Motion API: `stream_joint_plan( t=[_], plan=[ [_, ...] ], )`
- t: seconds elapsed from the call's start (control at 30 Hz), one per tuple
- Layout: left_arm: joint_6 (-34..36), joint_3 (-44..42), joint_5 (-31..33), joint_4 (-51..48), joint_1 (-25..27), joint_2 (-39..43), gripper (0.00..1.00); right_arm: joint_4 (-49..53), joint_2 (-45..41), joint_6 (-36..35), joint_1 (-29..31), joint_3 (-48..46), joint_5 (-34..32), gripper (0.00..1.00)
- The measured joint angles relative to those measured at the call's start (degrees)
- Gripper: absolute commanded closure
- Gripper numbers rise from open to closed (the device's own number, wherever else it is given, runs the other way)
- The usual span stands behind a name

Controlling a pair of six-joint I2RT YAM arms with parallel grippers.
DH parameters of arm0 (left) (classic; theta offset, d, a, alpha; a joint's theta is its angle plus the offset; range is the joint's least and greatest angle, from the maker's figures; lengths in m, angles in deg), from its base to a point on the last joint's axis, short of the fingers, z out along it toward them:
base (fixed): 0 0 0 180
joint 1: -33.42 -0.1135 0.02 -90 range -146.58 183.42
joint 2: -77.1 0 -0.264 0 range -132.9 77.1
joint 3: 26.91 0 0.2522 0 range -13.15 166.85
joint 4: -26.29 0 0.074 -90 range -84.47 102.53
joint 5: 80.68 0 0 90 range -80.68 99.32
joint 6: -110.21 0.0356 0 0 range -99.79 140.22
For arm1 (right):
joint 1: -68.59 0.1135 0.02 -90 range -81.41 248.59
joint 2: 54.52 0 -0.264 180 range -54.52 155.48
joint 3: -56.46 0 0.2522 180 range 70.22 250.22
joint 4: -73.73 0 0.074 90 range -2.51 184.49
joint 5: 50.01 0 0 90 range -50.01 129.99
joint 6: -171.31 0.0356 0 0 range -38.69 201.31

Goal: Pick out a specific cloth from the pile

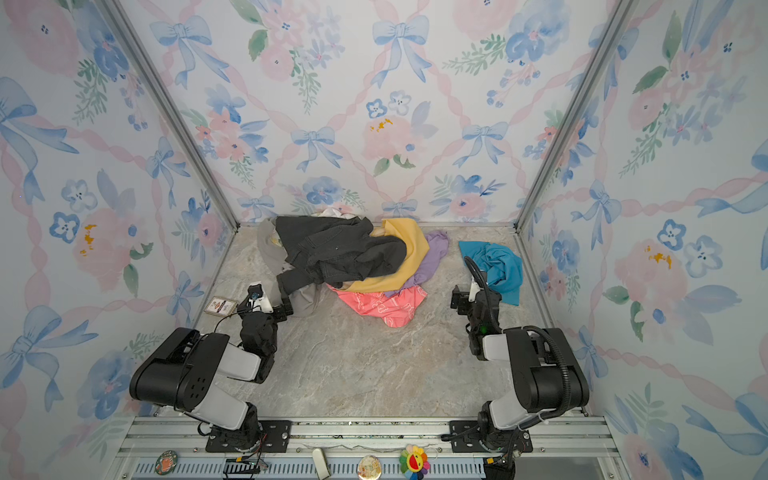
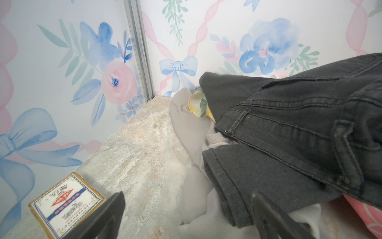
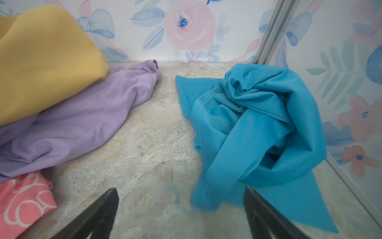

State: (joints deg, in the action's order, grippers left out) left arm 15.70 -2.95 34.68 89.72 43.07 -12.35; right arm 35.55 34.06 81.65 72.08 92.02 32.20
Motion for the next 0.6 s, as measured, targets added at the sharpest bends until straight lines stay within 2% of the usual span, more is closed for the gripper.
stream_joint_plan(
  t=[0.4,0.6],
  plan=[
    [0.0,0.0,-0.4,0.6,-0.3,0.0,0.02,0.3,0.0,0.0,0.0,0.0,-0.1,0.03],
    [0.0,0.0,-0.4,0.6,-0.3,0.0,0.02,0.9,0.0,0.1,-1.2,0.0,1.8,0.03]
  ],
)
